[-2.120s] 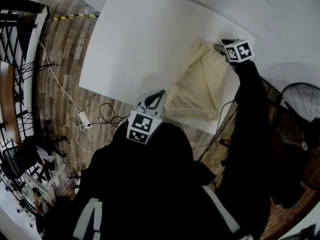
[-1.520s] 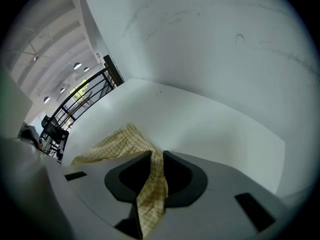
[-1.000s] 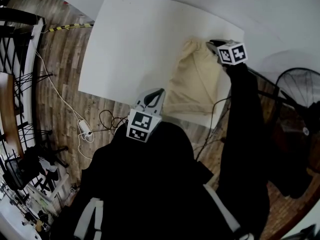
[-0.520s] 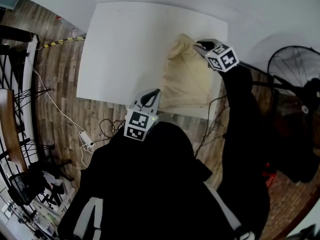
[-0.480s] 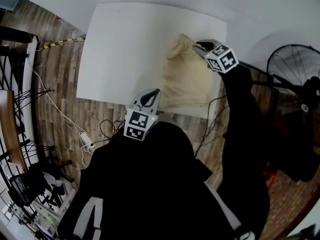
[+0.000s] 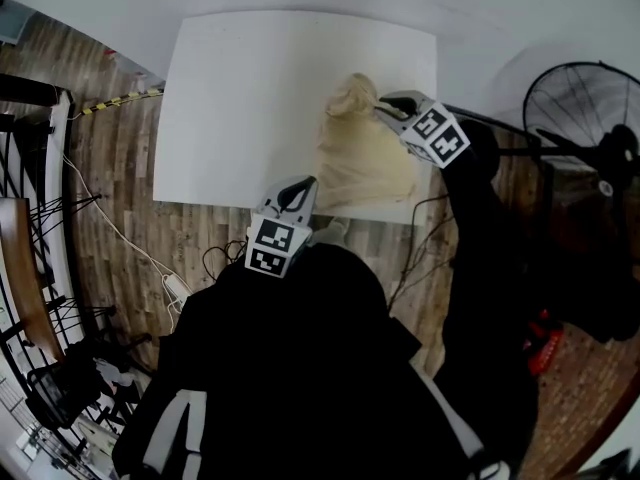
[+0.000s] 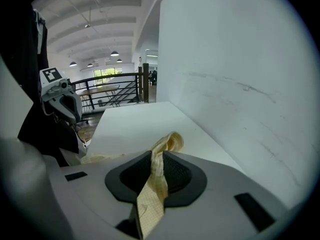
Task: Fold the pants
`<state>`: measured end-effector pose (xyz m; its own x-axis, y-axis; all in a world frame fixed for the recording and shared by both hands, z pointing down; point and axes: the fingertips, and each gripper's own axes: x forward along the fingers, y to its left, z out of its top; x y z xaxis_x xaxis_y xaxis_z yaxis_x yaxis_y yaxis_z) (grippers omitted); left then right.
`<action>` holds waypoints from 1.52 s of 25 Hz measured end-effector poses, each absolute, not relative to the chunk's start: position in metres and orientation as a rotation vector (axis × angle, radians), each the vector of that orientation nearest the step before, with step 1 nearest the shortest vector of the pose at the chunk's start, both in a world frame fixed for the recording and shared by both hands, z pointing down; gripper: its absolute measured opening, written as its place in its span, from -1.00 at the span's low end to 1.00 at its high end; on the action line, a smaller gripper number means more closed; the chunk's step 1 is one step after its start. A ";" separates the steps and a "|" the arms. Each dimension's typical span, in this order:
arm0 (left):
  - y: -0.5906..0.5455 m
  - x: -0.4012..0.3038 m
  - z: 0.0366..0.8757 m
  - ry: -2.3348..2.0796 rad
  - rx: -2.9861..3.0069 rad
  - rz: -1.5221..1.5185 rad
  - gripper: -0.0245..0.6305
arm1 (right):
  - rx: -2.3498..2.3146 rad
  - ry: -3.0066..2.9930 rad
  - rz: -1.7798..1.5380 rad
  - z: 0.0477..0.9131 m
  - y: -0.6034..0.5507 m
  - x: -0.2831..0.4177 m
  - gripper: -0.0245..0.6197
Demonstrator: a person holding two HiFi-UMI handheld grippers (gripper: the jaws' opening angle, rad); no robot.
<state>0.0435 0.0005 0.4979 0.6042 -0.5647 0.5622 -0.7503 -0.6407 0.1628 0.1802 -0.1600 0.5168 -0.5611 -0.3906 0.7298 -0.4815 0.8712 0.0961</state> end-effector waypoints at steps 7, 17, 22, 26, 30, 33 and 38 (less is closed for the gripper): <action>0.005 0.052 0.496 -1.011 2.482 0.681 -0.92 | 0.583 -2.220 0.030 0.508 -0.118 0.175 -0.72; 0.013 0.059 0.496 -0.971 2.507 0.690 -0.92 | 0.496 -2.204 -0.083 0.515 -0.061 0.173 -0.72; 0.021 0.062 0.499 -0.955 2.506 0.698 -0.92 | 0.451 -2.167 -0.133 0.529 -0.037 0.172 -0.72; 0.025 0.063 0.502 -0.951 2.505 0.703 -0.92 | 0.352 -2.071 -0.286 0.550 -0.014 0.170 -0.72; 0.029 0.064 0.504 -0.953 2.503 0.707 -0.92 | 0.219 -1.943 -0.446 0.578 0.012 0.172 -0.72; 0.032 0.065 0.504 -0.955 2.501 0.708 -0.92 | 0.157 -1.896 -0.483 0.598 0.029 0.177 -0.72; 0.036 0.062 0.506 -0.954 2.496 0.714 -0.92 | 0.081 -1.794 -0.612 0.615 0.043 0.183 -0.72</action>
<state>0.0625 0.0363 0.5059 0.6417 -0.5064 0.5760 -0.6956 -0.7005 0.1591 0.1831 0.0431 0.6152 -0.3180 -0.3587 0.8776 0.2524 0.8602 0.4431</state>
